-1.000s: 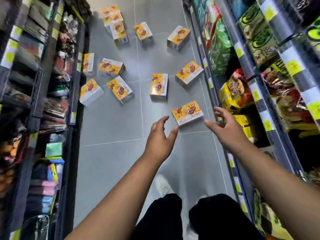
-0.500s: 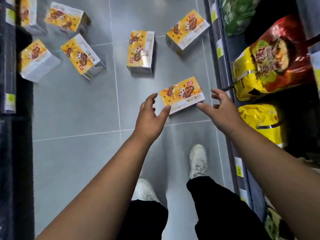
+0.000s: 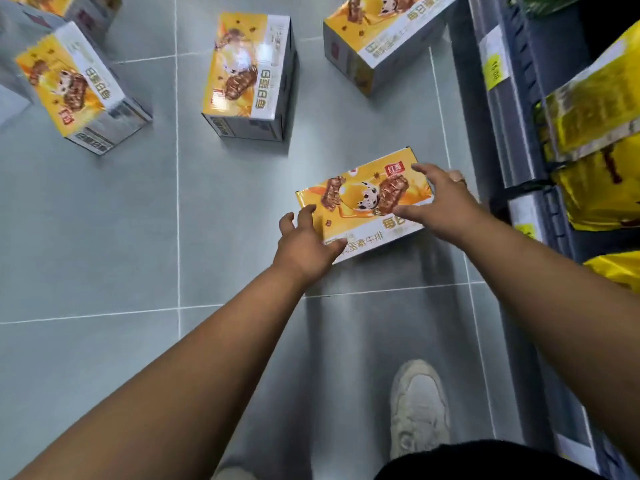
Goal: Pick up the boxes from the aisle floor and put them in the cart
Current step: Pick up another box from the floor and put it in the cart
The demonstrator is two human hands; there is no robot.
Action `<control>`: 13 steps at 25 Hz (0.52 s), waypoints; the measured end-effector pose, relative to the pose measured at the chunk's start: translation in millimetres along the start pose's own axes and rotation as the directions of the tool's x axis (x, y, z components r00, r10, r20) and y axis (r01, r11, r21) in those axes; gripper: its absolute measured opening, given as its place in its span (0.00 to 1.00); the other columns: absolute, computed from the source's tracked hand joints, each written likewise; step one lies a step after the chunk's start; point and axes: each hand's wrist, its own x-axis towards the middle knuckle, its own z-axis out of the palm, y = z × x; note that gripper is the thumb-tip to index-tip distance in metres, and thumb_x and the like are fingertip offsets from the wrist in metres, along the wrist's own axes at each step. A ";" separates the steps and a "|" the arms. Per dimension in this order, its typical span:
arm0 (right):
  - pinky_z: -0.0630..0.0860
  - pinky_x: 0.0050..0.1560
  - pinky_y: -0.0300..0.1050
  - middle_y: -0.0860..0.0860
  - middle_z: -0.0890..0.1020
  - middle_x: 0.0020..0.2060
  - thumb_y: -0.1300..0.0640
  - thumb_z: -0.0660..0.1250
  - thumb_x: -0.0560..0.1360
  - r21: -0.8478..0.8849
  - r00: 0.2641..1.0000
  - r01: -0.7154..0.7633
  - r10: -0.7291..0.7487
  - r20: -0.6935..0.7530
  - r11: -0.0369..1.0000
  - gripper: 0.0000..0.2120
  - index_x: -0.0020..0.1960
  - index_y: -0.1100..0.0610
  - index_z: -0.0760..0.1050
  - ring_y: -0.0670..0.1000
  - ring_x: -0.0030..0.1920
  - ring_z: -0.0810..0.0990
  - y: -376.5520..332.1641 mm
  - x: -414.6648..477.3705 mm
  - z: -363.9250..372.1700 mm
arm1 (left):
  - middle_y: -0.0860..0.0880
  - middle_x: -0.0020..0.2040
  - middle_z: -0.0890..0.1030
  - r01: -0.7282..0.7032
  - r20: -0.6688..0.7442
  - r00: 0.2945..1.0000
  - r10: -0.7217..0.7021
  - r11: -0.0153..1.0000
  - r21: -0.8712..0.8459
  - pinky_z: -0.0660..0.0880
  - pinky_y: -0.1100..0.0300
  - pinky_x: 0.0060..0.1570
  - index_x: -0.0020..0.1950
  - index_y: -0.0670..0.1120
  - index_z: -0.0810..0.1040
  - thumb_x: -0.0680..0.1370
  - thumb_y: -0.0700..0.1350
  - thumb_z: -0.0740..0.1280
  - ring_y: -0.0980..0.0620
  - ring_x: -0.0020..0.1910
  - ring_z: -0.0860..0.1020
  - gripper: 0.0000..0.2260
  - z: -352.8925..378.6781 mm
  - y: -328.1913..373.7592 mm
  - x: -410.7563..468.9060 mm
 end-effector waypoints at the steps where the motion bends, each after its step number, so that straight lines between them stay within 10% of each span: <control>1: 0.65 0.70 0.49 0.56 0.62 0.70 0.47 0.78 0.65 -0.019 1.000 -0.009 0.009 0.006 1.000 0.43 0.74 0.41 0.59 0.59 0.67 0.70 6.3 16.9 10.6 | 0.41 0.76 0.54 0.020 0.007 1.000 -0.020 1.000 -0.005 0.64 0.54 0.69 0.78 0.50 0.53 0.74 0.54 0.72 0.42 0.71 0.68 0.39 4.5 -5.7 14.6; 7: 0.64 0.69 0.54 0.56 0.63 0.73 0.48 0.82 0.60 0.031 0.993 -0.120 0.119 0.021 0.992 0.64 0.78 0.46 0.38 0.58 0.71 0.67 18.9 75.0 37.3 | 0.52 0.63 0.72 0.124 0.081 0.992 -0.102 0.930 -0.347 0.75 0.44 0.60 0.77 0.55 0.35 0.72 0.46 0.76 0.46 0.59 0.75 0.53 28.8 -22.3 57.5; 13: 0.68 0.67 0.59 0.53 0.70 0.69 0.38 0.82 0.49 0.096 0.989 -0.148 0.149 0.000 0.984 0.67 0.77 0.45 0.45 0.58 0.66 0.72 12.1 46.3 17.9 | 0.53 0.59 0.78 0.023 0.054 0.999 0.001 0.897 -0.441 0.74 0.70 0.30 0.74 0.54 0.55 0.74 0.42 0.74 0.59 0.45 0.78 0.37 1.0 -2.3 39.0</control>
